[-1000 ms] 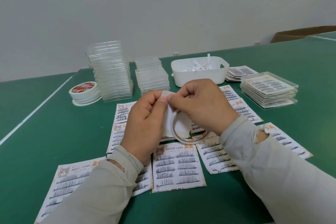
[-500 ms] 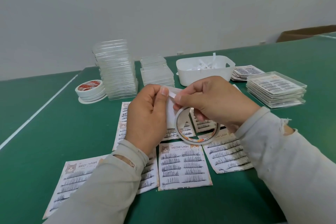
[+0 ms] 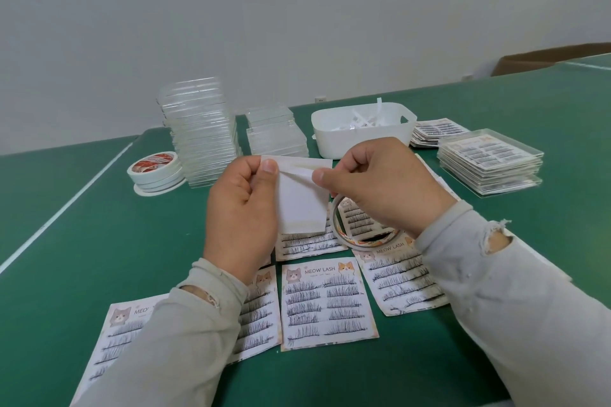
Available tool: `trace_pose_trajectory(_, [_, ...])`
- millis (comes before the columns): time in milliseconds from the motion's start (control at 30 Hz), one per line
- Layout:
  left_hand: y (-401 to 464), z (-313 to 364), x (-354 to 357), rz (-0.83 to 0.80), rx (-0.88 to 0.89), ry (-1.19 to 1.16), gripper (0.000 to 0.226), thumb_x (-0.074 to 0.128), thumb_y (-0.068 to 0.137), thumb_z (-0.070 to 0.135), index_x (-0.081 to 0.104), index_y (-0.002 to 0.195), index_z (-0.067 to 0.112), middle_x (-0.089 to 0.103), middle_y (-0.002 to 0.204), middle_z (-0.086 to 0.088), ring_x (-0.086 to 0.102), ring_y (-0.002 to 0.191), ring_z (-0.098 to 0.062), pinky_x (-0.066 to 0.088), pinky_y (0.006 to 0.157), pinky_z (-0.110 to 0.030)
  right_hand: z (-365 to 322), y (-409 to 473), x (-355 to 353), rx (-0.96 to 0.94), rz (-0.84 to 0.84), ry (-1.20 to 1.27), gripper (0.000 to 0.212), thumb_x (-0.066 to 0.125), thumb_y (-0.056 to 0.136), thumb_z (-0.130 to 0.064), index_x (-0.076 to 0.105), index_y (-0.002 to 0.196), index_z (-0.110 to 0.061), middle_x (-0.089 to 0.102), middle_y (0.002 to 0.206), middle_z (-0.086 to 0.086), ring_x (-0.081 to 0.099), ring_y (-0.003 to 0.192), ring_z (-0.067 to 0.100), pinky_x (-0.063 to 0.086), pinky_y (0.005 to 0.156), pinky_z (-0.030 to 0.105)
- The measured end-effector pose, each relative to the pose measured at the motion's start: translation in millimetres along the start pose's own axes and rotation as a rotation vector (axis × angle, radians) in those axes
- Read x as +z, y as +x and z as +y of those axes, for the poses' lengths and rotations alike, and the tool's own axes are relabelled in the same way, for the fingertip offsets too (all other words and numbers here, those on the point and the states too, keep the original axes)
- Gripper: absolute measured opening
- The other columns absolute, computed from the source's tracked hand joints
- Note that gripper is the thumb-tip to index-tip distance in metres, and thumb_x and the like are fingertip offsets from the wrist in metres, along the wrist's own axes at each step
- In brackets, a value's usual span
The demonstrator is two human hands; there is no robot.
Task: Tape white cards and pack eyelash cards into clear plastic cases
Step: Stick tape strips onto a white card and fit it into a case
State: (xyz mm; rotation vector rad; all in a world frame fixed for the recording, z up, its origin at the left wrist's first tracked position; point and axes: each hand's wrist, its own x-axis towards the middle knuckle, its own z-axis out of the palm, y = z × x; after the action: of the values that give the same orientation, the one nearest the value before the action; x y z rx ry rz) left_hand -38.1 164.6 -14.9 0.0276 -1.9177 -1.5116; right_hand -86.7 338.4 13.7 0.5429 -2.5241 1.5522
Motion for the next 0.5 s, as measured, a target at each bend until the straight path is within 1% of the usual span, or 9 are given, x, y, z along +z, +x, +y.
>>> trace_pose_trajectory(100, [-0.5, 0.2, 0.7, -0.009, -0.002, -0.006, 0.021, 0.055, 0.104, 0.021, 0.069, 0.088, 0.021, 0.072, 0.077, 0.012, 0.062, 0.069, -0.001, 0.052, 0.061, -0.016, 1.7, 1.4, 0.2, -0.007, 0.023, -0.020, 0.036, 0.081, 0.082, -0.040, 0.072, 0.070, -0.009, 0.054, 0.042, -0.017, 0.046, 0.036, -0.001, 0.032, 0.038, 0.008])
trace_pose_trajectory(233, [-1.4, -0.1, 1.6, -0.021, -0.004, -0.010, 0.022, 0.055, 0.104, 0.021, 0.069, 0.088, 0.021, 0.070, 0.074, 0.013, 0.061, 0.067, 0.000, 0.051, 0.059, -0.016, 3.6, 2.5, 0.1, -0.005, 0.041, -0.028, 0.035, 0.081, 0.083, -0.040, 0.071, 0.068, -0.009, 0.052, 0.041, -0.016, 0.046, 0.035, 0.000, 0.031, 0.036, 0.008])
trace_pose_trajectory(333, [-1.5, -0.3, 1.7, -0.022, -0.006, -0.005, 0.021, 0.055, 0.104, 0.021, 0.069, 0.089, 0.019, 0.072, 0.076, 0.010, 0.062, 0.069, -0.002, 0.052, 0.061, -0.018, 4.2, 3.0, 0.3, 0.002, 0.049, -0.030, 0.035, 0.080, 0.083, -0.040, 0.070, 0.067, -0.010, 0.050, 0.039, -0.016, 0.045, 0.035, 0.000, 0.031, 0.036, 0.009])
trace_pose_trajectory(433, [-1.4, -0.9, 1.7, -0.028, -0.001, 0.004, 0.020, 0.056, 0.104, 0.022, 0.070, 0.092, 0.018, 0.074, 0.083, 0.003, 0.064, 0.074, -0.008, 0.054, 0.065, -0.024, 4.9, 3.9, 0.9, 0.006, 0.054, -0.039, 0.036, 0.080, 0.083, -0.041, 0.070, 0.067, -0.011, 0.051, 0.040, -0.017, 0.046, 0.035, -0.001, 0.031, 0.036, 0.009])
trace_pose_trajectory(500, [-2.4, -0.1, 1.7, -0.033, 0.006, -0.006, 0.020, 0.056, 0.104, 0.022, 0.070, 0.092, 0.018, 0.074, 0.082, 0.004, 0.063, 0.073, -0.006, 0.053, 0.064, -0.022, 5.8, 4.4, 1.1, 0.008, 0.054, -0.040, 0.035, 0.080, 0.082, -0.041, 0.070, 0.067, -0.011, 0.052, 0.040, -0.018, 0.046, 0.036, -0.001, 0.030, 0.035, 0.008])
